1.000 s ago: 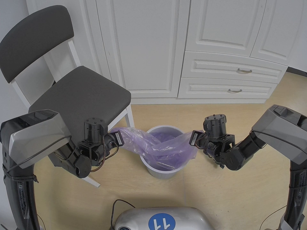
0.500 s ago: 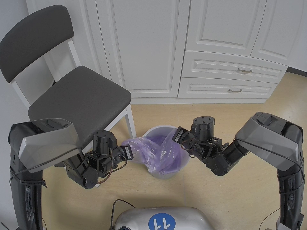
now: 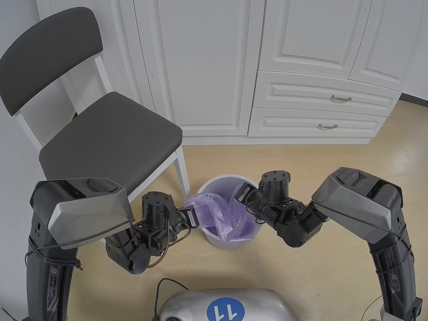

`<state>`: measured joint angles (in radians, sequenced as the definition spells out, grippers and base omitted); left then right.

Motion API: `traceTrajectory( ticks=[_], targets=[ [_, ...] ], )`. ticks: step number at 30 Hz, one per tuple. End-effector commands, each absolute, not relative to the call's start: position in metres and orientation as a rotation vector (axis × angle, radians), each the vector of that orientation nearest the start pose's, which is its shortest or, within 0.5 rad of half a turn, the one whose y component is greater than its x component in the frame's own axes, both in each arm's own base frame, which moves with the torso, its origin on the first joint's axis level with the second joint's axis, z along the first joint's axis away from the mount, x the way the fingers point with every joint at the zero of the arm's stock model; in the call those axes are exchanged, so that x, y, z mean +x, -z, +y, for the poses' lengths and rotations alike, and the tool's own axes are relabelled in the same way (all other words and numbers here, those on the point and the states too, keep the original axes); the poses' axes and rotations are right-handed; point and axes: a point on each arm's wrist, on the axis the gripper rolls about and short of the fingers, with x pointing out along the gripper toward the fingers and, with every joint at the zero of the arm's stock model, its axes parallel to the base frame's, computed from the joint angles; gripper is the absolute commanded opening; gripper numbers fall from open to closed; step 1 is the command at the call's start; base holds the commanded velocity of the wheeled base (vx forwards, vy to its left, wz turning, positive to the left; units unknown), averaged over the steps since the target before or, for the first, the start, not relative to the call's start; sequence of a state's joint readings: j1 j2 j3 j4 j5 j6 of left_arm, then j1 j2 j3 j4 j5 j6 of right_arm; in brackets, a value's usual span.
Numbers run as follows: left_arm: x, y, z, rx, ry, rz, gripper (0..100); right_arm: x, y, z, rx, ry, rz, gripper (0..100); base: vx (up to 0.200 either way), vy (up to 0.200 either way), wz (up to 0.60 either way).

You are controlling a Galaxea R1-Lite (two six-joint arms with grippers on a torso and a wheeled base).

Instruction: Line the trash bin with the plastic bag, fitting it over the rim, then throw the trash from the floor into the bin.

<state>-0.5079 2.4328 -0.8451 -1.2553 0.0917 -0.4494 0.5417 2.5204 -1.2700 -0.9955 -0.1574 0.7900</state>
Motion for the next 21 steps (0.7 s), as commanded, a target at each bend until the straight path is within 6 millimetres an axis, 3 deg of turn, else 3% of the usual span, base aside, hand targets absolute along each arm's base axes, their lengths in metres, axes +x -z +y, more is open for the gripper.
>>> traceTrajectory(
  ticks=[1,6,9,12,15,21],
  targets=[
    [0.339,0.004,-0.191,-0.347,0.35,0.371,0,0.404,0.0,0.246,0.692,-0.3,0.395,0,0.0,0.0,0.0],
    [0.331,-0.005,-0.197,-0.355,0.378,0.355,0,0.418,0.005,0.243,0.701,-0.301,0.375,0,0.0,0.0,0.0],
    [0.337,0.002,-0.203,-0.355,0.384,0.353,0,0.43,0.004,0.227,0.712,-0.267,0.349,0,0.0,0.0,0.0],
    [0.35,0.015,-0.207,-0.359,0.369,0.345,0,0.436,-0.022,0.21,0.741,-0.256,0.28,0,0.0,0.0,0.0],
    [0.353,0.016,-0.202,-0.359,0.353,0.345,0,0.437,-0.04,0.2,0.75,-0.255,0.24,0,0.0,0.0,0.0],
    [0.362,0.019,-0.181,-0.35,0.308,0.369,0,0.438,-0.048,0.187,0.625,-0.227,0.206,0,0.0,0.0,0.0]
  ],
)
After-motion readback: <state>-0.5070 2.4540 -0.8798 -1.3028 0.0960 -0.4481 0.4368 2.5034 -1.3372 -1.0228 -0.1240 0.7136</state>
